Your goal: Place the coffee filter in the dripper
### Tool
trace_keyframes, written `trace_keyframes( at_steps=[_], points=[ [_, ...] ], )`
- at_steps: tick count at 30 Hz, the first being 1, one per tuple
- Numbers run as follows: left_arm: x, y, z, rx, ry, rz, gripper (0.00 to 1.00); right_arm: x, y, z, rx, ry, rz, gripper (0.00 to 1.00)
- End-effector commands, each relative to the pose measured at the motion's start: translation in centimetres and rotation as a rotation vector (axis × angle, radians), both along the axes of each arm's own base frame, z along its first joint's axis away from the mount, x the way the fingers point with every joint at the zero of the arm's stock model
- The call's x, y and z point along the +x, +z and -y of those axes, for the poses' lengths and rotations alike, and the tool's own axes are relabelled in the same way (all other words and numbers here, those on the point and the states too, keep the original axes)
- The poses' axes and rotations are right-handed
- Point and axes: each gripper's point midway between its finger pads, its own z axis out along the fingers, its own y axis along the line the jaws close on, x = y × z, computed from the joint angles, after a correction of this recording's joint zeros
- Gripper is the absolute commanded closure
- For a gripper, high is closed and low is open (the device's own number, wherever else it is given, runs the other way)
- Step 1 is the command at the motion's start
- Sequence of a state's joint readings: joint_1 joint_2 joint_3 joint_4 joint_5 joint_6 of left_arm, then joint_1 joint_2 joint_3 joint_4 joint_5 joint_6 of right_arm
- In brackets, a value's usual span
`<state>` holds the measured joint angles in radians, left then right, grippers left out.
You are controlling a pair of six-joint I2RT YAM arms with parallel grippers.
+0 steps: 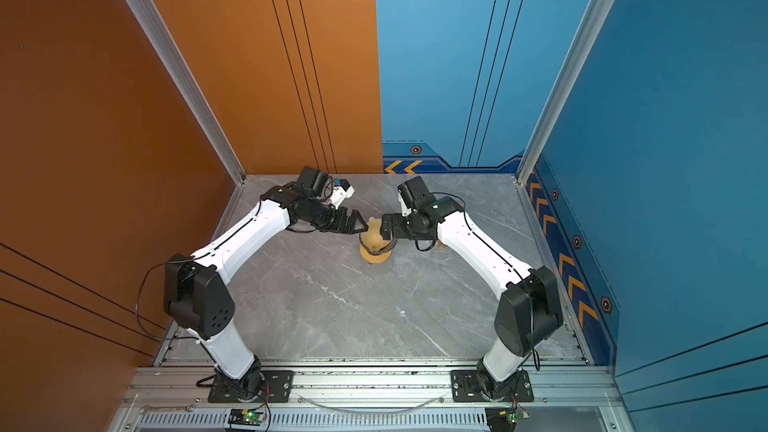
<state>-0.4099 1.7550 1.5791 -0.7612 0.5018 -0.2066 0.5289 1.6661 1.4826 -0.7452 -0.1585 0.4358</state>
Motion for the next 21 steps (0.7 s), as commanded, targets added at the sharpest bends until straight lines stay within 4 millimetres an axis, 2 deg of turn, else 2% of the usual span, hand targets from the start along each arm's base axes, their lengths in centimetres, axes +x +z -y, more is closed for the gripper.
trace_keyframes(
  at_steps=[1, 13, 21],
  points=[
    [0.3, -0.4, 0.1, 0.033, 0.004, -0.003, 0.02, 0.8, -0.7, -0.4, 0.005, -0.005, -0.013, 0.00],
    [1.0, -3.4, 0.2, 0.072, 0.035, -0.074, 0.02, 2.1, -3.7, -0.9, -0.012, 0.001, -0.071, 0.00],
    [1.1, -4.5, -0.2, 0.115, 0.053, -0.096, 0.02, 2.1, -4.6, -1.0, -0.013, 0.006, -0.097, 0.00]
  ],
)
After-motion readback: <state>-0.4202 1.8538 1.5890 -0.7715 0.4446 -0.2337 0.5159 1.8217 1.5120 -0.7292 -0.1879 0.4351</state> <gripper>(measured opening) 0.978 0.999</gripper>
